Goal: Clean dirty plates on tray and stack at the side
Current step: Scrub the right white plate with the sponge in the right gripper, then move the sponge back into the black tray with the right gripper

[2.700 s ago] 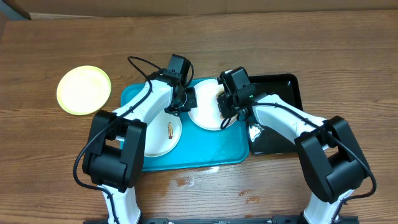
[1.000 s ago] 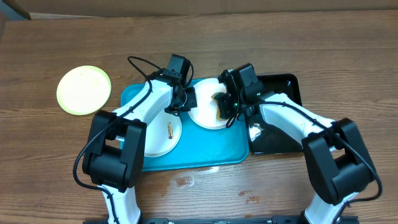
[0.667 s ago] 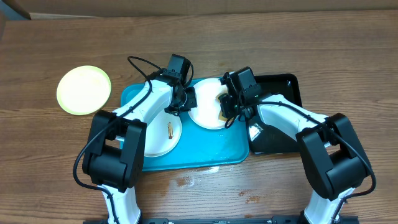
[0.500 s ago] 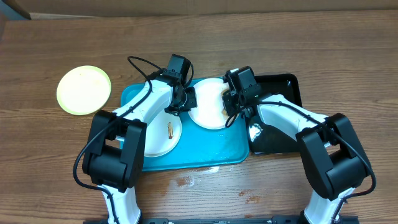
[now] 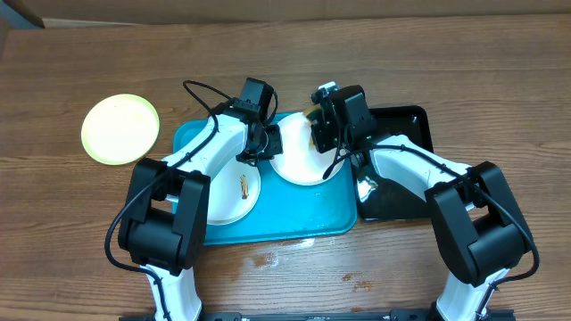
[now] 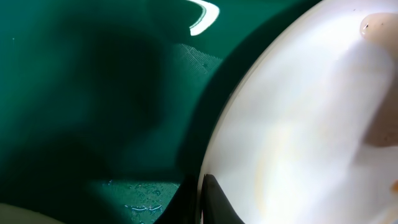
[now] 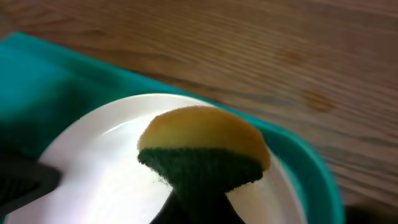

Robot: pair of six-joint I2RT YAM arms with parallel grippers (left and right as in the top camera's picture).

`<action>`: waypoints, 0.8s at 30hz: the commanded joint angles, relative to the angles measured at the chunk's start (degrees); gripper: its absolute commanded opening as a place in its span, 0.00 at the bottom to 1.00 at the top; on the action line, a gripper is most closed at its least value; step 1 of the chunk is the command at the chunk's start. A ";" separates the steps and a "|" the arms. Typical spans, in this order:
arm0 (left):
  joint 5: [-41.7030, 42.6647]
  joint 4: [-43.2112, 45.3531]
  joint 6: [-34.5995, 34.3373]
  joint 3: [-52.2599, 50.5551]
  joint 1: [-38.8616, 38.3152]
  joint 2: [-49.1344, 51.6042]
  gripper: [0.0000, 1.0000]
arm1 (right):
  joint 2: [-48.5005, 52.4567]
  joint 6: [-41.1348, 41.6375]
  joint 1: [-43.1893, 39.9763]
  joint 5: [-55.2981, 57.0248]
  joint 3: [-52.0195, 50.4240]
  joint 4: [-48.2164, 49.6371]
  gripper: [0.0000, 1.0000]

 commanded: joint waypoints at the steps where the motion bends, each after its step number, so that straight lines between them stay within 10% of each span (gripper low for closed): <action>1: -0.24 0.22 -0.33 -0.20 -0.37 0.72 0.06 | 0.20 -2.03 0.46 -5.11 0.11 -0.20 0.04; 15: -0.37 0.87 1.22 -0.17 -0.33 0.72 0.17 | -4.98 4.26 -0.04 -6.25 3.82 -3.34 0.04; 24: -1.64 0.83 2.54 -0.11 -0.33 0.70 0.04 | -19.65 6.56 -6.19 -5.90 6.03 -27.52 0.04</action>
